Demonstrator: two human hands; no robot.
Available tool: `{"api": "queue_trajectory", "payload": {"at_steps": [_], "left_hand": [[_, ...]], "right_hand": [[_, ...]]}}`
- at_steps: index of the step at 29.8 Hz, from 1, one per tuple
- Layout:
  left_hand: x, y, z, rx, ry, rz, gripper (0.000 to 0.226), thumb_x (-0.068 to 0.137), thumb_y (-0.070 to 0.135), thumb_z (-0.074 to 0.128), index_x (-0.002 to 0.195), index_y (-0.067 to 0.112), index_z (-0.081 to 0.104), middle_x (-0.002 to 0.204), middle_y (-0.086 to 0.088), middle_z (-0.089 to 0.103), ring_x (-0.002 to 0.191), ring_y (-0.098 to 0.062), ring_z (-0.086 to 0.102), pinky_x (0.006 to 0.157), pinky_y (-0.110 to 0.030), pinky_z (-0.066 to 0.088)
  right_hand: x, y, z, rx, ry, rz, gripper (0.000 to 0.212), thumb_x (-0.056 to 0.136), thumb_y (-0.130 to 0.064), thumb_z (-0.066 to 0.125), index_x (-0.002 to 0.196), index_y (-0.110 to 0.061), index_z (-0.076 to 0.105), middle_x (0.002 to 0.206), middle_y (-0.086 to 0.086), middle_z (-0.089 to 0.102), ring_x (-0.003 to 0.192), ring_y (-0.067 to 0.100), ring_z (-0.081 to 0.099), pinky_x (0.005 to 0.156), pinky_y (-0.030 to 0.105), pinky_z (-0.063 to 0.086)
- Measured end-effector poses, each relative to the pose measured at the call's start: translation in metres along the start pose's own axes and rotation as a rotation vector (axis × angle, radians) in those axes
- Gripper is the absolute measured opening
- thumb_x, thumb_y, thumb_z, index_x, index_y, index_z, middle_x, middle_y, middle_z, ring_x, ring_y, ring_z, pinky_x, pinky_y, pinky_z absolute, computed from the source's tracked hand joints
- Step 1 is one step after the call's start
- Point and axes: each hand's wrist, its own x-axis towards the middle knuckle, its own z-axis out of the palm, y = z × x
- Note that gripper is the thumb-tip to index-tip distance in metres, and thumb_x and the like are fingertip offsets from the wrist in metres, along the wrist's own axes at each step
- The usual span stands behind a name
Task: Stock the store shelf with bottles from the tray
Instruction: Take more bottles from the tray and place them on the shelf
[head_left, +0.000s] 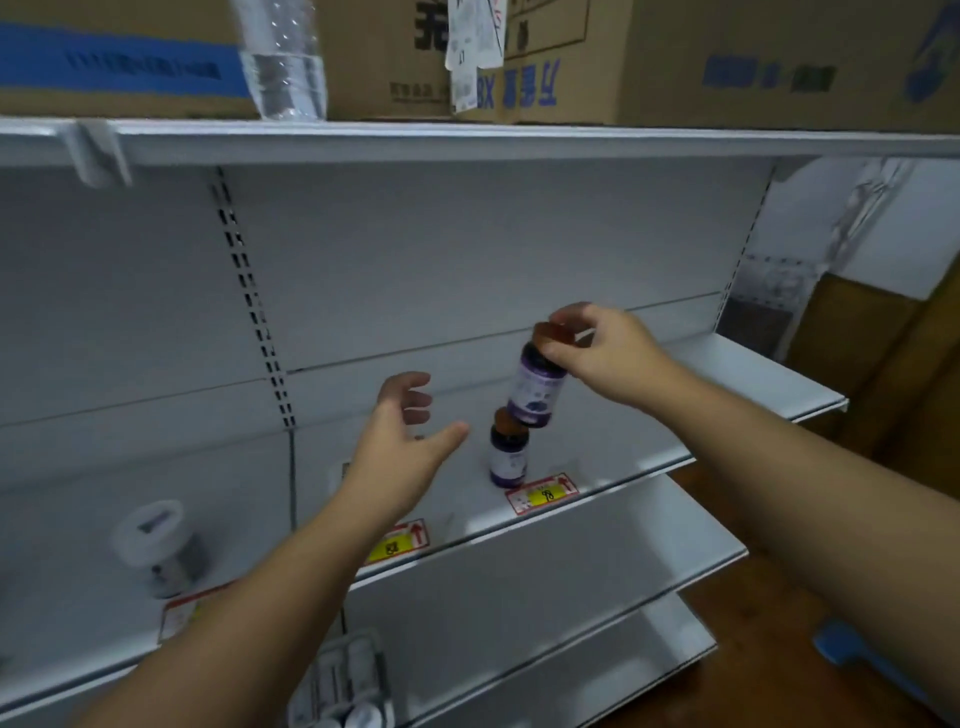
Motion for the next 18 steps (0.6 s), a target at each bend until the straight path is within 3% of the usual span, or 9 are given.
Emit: {"api": "queue_trajectory", "payload": {"at_steps": [4,7,9,12,18], "left_hand": [[-0.007,-0.022,-0.005,0.275,0.037,-0.048,0.044,0.083,0.025,0.067,0.122,0.028,0.046,0.122,-0.002,0.053,0.114,-0.023,0.052,0.091,-0.035,0.044],[-0.013,-0.031,-0.015,0.709,-0.148,0.025,0.058,0.084,0.042,0.061,0.135,0.027,0.040,0.143,0.000,0.044,0.126,-0.025,0.045,0.102,-0.036,0.041],[-0.015,-0.033,-0.019,0.843,-0.233,0.058,0.063,0.084,0.048,0.058,0.139,0.029,0.036,0.149,0.000,0.037,0.140,-0.022,0.030,0.108,-0.033,0.032],[-0.012,-0.032,-0.020,0.897,-0.213,0.064,0.064,0.085,0.051,0.056,0.141,0.031,0.032,0.153,0.001,0.032,0.144,-0.016,0.019,0.111,-0.031,0.027],[-0.013,-0.037,-0.018,0.902,-0.234,0.068,0.064,0.083,0.050,0.057,0.139,0.029,0.035,0.150,-0.001,0.036,0.130,-0.024,0.043,0.104,-0.031,0.034]], "right_hand": [[0.018,0.075,0.001,-0.136,-0.085,0.113,0.050,0.081,-0.027,0.069,0.126,-0.009,0.055,0.126,0.014,0.062,0.108,0.030,0.061,0.087,0.027,0.042],[0.021,0.107,0.023,-0.096,-0.185,0.137,0.046,0.079,-0.018,0.071,0.122,-0.007,0.059,0.126,0.014,0.061,0.108,0.029,0.060,0.088,0.025,0.042],[0.023,0.116,0.037,-0.066,-0.233,0.136,0.046,0.080,-0.019,0.071,0.122,-0.009,0.058,0.127,0.013,0.061,0.108,0.028,0.060,0.088,0.025,0.042],[0.027,0.117,0.054,-0.037,-0.293,0.104,0.045,0.081,-0.021,0.070,0.123,-0.011,0.058,0.126,0.011,0.061,0.106,0.026,0.060,0.085,0.025,0.042],[0.019,0.111,0.066,-0.105,-0.330,0.051,0.050,0.087,-0.028,0.062,0.132,-0.014,0.048,0.136,0.011,0.053,0.114,0.027,0.056,0.090,0.026,0.040]]}}
